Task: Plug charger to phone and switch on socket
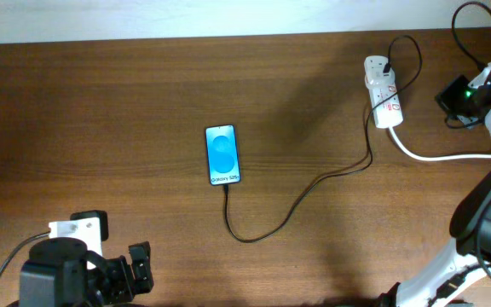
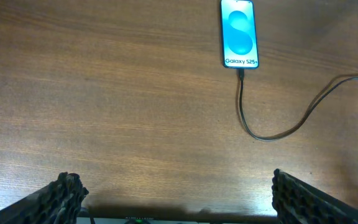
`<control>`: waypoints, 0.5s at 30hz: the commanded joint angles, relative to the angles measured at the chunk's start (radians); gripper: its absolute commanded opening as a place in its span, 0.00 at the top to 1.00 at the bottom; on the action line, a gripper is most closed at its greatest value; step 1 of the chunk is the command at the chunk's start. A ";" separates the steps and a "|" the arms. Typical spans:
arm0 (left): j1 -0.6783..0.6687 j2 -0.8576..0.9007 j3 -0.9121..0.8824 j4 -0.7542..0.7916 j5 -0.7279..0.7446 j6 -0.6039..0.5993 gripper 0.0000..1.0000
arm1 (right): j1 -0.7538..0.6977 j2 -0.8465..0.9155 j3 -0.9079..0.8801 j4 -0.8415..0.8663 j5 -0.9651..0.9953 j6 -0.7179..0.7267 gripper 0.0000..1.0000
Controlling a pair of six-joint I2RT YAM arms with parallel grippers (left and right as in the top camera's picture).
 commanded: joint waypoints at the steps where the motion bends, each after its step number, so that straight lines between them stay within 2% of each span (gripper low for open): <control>1: 0.001 -0.004 0.000 0.002 0.000 0.008 0.01 | -0.002 0.098 0.042 0.072 -0.044 0.053 0.96; 6: 0.001 -0.004 0.000 0.002 0.000 0.008 0.00 | -0.001 0.200 0.042 0.246 -0.200 0.141 0.96; 15: 0.001 -0.004 0.000 0.002 0.000 0.008 0.01 | 0.038 0.282 0.042 0.358 -0.210 0.127 0.96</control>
